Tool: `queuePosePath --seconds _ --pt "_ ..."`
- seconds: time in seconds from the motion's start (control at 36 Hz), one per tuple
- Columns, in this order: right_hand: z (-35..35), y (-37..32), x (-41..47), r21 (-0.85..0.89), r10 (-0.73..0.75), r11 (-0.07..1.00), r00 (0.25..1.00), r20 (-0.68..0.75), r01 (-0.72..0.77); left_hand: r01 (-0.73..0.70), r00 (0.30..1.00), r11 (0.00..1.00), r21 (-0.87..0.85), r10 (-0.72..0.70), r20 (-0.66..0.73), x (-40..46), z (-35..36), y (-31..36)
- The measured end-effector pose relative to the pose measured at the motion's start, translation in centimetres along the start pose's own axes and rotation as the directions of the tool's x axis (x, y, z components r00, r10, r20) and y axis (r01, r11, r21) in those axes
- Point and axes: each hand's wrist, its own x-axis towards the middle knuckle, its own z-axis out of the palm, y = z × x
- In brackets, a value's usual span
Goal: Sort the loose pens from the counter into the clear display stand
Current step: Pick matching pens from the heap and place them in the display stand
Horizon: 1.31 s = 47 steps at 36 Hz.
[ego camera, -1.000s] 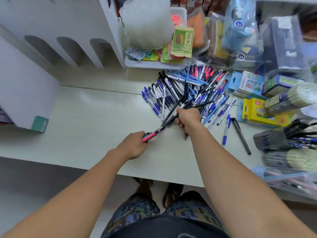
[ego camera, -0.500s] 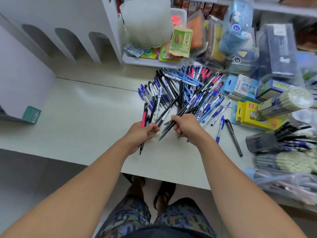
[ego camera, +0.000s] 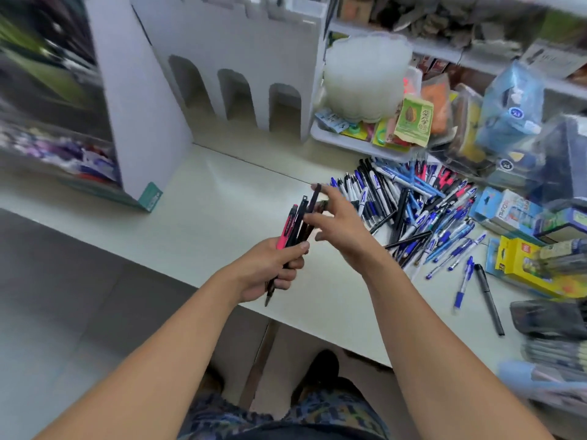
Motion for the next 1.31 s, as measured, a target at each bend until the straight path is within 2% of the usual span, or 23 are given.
queuePosePath --seconds 0.11,0.25,0.39,0.53,0.69,0.89,1.08,1.19,1.31 --pt "6.8 -4.3 0.5 0.145 -0.123 0.981 0.992 -0.025 0.125 -0.041 0.999 0.999 0.007 0.041 -0.017 -4.3 -5.6 1.9" --pt "16.9 -8.4 1.1 0.012 -0.221 0.975 0.970 -0.105 0.223 -0.084 0.993 0.996 0.036 0.086 -0.080 -10.2 -13.8 3.8" --pt "26.7 -11.6 1.7 0.073 -0.222 0.971 0.972 -0.075 0.228 -0.148 0.982 0.989 -0.010 0.146 -0.116 -15.6 -22.5 5.3" --pt "32.5 -14.6 2.9 0.149 -0.228 0.960 0.971 -0.068 0.236 -0.193 0.972 0.981 0.007 0.192 -0.137 -19.1 -28.5 7.4" --pt "35.0 -17.7 5.1 0.336 -0.206 0.920 0.978 -0.025 0.202 -0.272 0.957 0.957 -0.102 0.258 -0.133 -19.5 -32.1 9.8" --pt "36.6 -19.8 8.6 0.408 -0.233 0.888 0.972 0.000 0.213 -0.316 0.940 0.947 -0.056 0.305 -0.153 -18.6 -35.7 14.1" --pt "39.0 -22.7 12.2 0.429 -0.225 0.881 0.974 0.009 0.200 -0.298 0.933 0.954 0.010 0.294 -0.207 -18.4 -39.5 18.0" --pt "39.5 -24.2 12.9 0.396 -0.213 0.897 0.977 -0.001 0.196 -0.294 0.944 0.956 0.019 0.294 -0.148 -18.1 -41.4 19.7" --pt "40.5 -24.8 13.4 0.361 -0.211 0.902 0.972 -0.104 0.235 -0.279 0.957 0.960 0.037 0.281 -0.074 -17.3 -42.8 20.7"
